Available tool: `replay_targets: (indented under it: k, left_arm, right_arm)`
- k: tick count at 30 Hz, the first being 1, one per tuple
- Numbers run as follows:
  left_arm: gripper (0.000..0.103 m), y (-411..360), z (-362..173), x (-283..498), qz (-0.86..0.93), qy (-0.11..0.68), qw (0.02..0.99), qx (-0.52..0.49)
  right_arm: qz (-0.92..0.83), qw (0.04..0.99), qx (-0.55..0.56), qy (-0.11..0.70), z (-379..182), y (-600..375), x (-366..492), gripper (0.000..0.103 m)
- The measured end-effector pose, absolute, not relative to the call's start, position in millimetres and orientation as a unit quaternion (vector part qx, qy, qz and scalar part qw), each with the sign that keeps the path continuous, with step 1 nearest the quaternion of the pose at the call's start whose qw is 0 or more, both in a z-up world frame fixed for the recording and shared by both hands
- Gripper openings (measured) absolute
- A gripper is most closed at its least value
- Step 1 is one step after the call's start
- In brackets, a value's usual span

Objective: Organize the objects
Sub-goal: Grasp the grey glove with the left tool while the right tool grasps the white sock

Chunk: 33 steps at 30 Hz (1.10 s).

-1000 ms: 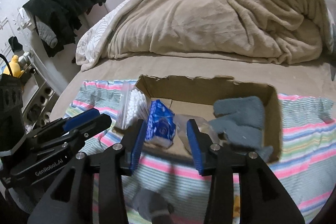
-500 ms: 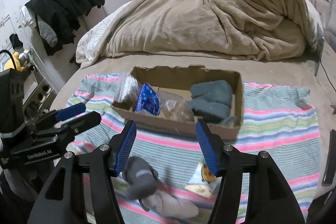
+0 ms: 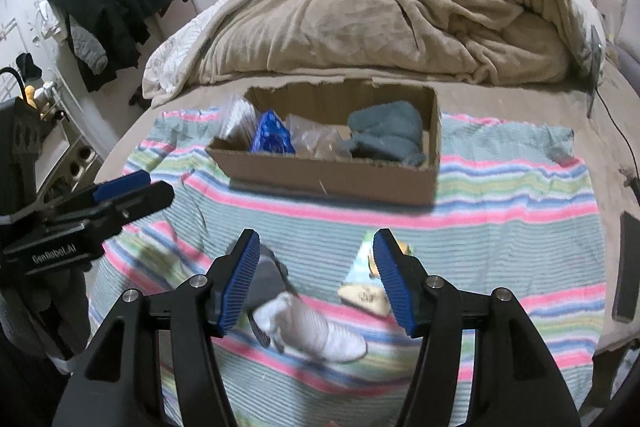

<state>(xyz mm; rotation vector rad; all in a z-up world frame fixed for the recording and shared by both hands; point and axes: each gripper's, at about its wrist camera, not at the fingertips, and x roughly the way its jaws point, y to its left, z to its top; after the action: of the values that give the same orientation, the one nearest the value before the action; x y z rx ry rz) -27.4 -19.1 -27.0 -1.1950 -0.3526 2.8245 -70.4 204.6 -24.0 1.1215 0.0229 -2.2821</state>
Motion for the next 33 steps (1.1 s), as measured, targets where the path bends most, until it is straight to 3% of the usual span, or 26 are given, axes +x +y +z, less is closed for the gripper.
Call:
replay_targets:
  k: [33]
  left_arm:
    - [0.075,-6.3,-87.7,-15.1,0.882,-0.113,0.032,-0.456]
  right_arm:
    - [-0.812,0.315,0.487,0.063,-106.7,189.1,-45.2,0.062]
